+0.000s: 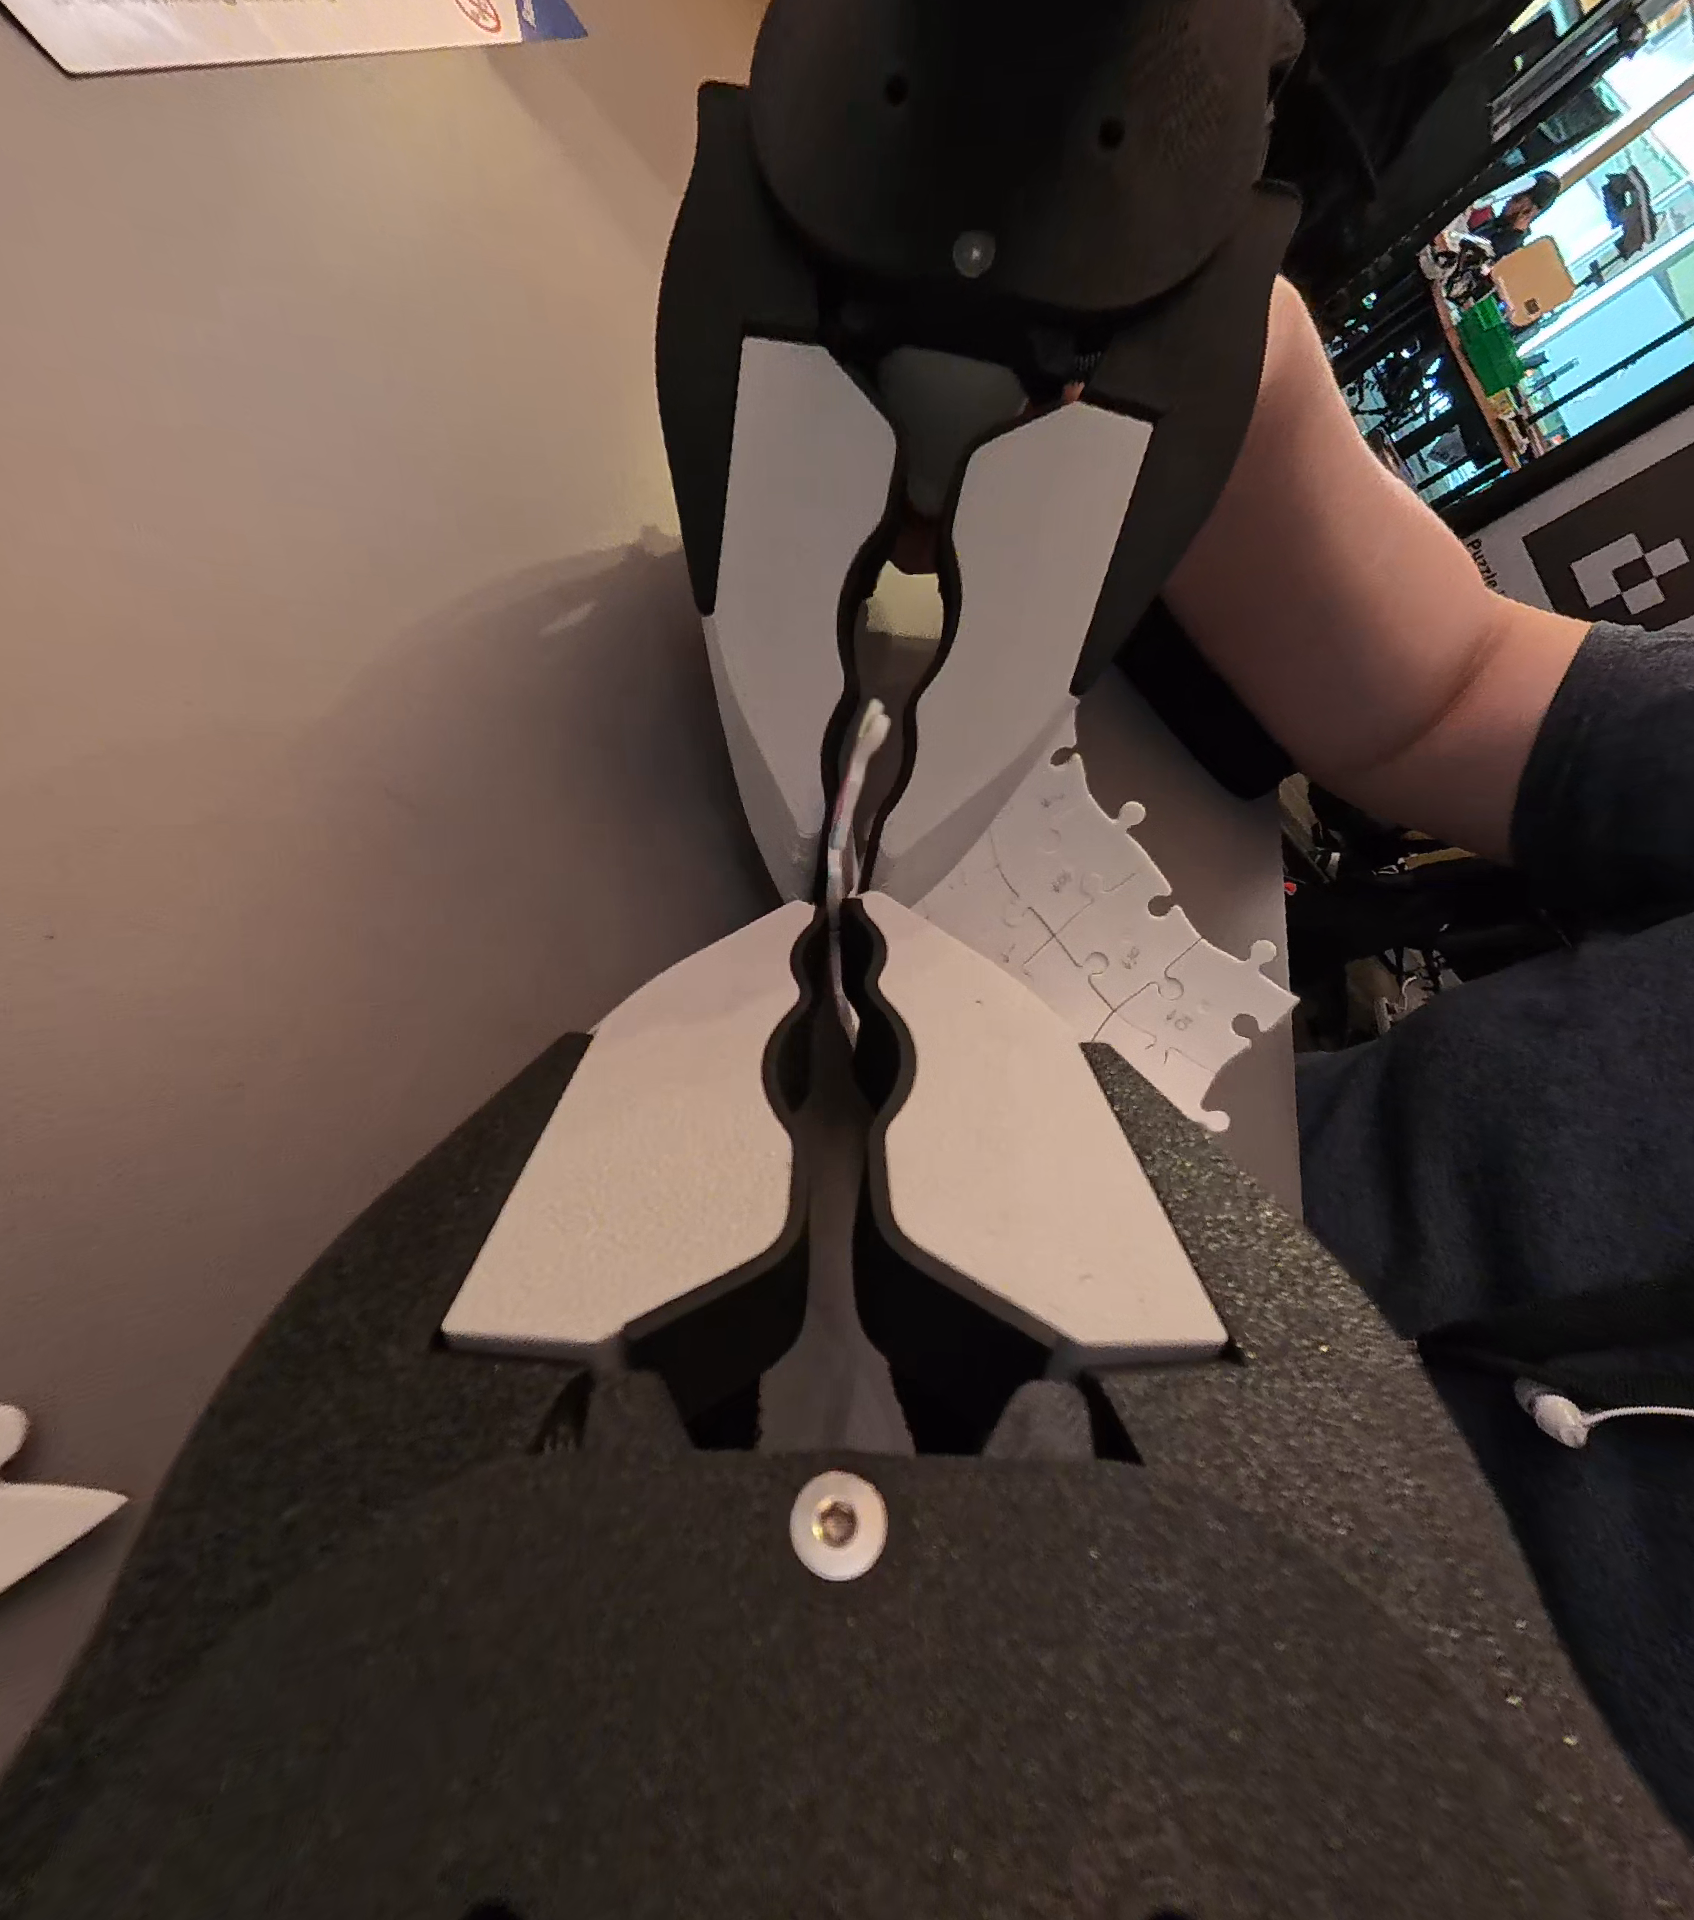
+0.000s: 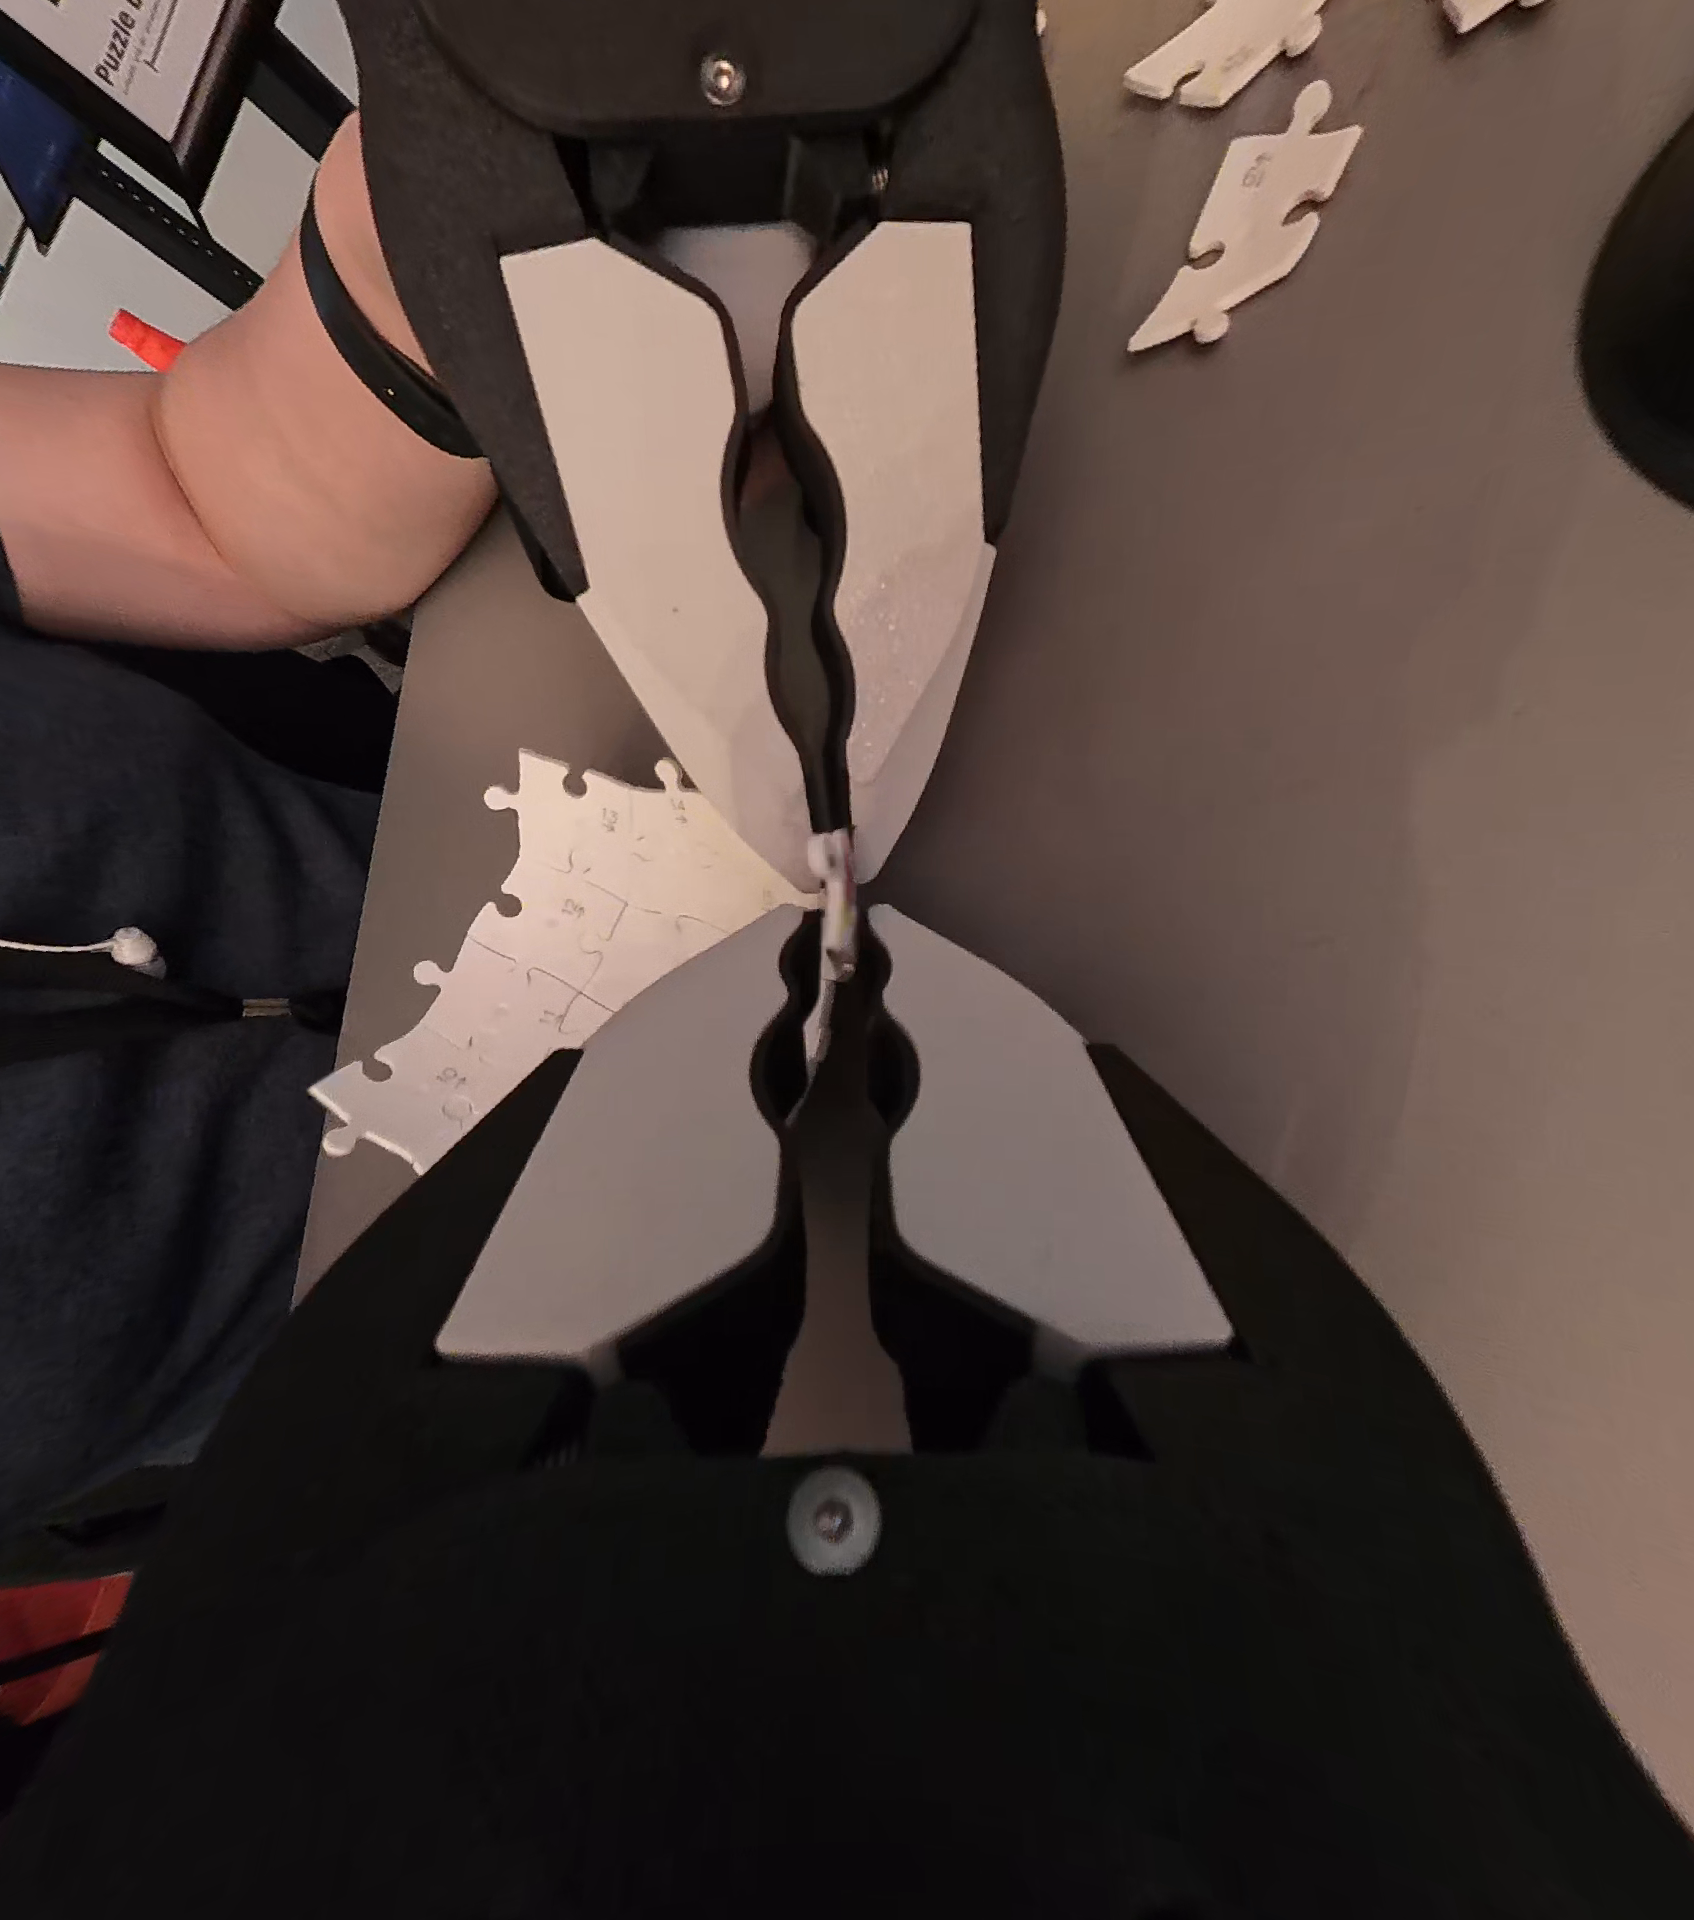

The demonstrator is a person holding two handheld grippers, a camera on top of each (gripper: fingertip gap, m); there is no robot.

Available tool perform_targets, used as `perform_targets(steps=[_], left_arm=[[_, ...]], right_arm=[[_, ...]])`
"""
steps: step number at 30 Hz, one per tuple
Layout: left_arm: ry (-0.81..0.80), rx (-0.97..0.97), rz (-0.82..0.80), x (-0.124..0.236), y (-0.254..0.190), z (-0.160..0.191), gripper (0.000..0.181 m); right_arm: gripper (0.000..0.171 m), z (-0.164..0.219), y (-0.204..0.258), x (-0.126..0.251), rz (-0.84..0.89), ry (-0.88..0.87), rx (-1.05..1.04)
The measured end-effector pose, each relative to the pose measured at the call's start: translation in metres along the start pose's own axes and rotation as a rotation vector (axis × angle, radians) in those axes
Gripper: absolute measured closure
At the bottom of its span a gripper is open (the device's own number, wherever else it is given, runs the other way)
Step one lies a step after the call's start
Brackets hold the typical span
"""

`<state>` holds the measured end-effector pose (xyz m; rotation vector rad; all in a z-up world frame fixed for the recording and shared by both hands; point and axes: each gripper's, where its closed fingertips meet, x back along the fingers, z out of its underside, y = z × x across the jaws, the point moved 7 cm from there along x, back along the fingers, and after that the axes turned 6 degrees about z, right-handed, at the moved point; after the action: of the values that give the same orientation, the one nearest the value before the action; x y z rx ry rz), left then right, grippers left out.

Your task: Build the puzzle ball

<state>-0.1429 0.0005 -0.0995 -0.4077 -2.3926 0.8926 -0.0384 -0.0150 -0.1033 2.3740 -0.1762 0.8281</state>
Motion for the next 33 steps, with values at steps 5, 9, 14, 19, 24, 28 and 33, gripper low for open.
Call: perform_targets(steps=[5, 9, 14, 19, 24, 28, 33], left_arm=[[0.022, 0.004, 0.0, -0.001, 0.0, 0.002, 0.179], [0.05, -0.016, -0.016, -0.004, -0.002, 0.004, 0.179], [0.039, -0.001, -0.008, -0.003, -0.001, 0.005, 0.179], [-0.002, 0.087, 0.049, -0.001, 0.001, 0.004, 0.179], [0.0, 0.121, 0.122, 0.005, 0.0, 0.01, 0.176], [0.007, 0.047, 0.054, 0.009, -0.003, 0.01, 0.178], [0.03, 0.035, 0.026, 0.008, -0.002, 0.011, 0.18]], right_arm=[[0.167, 0.001, -0.001, -0.003, -0.039, 0.039, -0.1], [0.167, 0.003, 0.0, -0.006, -0.056, 0.082, -0.136], [0.168, 0.002, 0.0, -0.006, -0.043, 0.083, -0.151], [0.168, 0.001, 0.0, -0.004, -0.047, 0.053, -0.102], [0.168, 0.001, 0.005, -0.005, -0.058, 0.024, -0.058], [0.168, 0.001, 0.004, -0.004, -0.049, 0.018, -0.06], [0.168, 0.002, 0.003, -0.005, -0.048, 0.023, -0.075]])
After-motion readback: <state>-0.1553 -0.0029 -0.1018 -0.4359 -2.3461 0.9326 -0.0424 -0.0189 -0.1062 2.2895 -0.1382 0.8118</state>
